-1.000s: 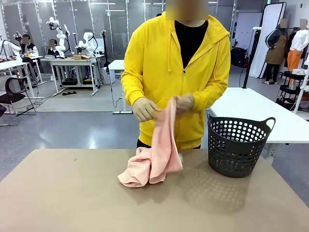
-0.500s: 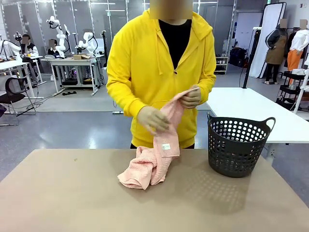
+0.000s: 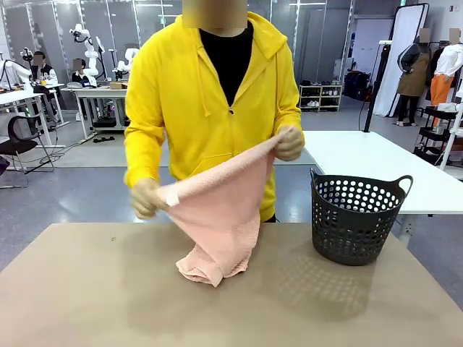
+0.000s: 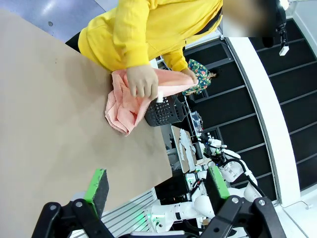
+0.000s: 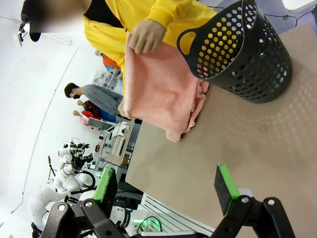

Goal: Fold the towel.
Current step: Grab the top end of the 100 cm Hotel Towel extended by the human.

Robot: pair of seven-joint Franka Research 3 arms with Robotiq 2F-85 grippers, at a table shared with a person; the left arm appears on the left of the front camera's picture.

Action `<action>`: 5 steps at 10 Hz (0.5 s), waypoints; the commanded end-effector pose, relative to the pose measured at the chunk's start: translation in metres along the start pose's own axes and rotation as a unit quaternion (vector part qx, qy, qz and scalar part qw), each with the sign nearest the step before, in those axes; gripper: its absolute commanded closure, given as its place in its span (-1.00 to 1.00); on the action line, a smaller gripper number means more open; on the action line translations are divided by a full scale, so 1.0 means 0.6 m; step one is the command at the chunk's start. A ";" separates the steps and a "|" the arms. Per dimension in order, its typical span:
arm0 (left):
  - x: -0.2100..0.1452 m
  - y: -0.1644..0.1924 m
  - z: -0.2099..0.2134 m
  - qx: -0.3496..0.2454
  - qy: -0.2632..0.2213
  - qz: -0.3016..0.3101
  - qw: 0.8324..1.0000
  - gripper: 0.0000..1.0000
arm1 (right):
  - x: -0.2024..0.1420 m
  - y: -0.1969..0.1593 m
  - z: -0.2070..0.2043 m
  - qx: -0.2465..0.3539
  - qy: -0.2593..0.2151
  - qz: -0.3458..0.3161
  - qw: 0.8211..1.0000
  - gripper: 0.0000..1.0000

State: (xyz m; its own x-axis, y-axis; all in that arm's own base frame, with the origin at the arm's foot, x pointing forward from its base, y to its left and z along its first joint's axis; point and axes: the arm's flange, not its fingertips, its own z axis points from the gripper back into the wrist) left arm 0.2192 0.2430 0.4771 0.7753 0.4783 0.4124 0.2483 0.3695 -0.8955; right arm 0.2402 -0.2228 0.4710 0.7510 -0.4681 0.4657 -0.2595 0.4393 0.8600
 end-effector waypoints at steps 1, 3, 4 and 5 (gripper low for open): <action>0.002 -0.002 0.005 -0.007 0.000 -0.005 1.000 -1.00 | 0.003 -0.001 0.002 0.005 -0.004 0.006 1.000 -1.00; 0.002 -0.002 0.005 -0.007 0.000 -0.005 1.000 -1.00 | 0.003 -0.001 0.002 0.005 -0.004 0.006 1.000 -1.00; 0.002 -0.002 0.005 -0.007 0.000 -0.005 1.000 -1.00 | 0.003 -0.001 0.002 0.005 -0.004 0.006 1.000 -1.00; 0.002 -0.002 0.005 -0.007 0.000 -0.005 1.000 -1.00 | 0.003 -0.001 0.002 0.005 -0.004 0.006 1.000 -1.00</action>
State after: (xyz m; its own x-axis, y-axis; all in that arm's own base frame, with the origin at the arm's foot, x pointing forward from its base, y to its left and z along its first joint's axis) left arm 0.2192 0.2430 0.4771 0.7753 0.4783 0.4124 0.2483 0.3695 -0.8955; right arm 0.2402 -0.2228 0.4710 0.7510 -0.4681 0.4657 -0.2595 0.4393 0.8600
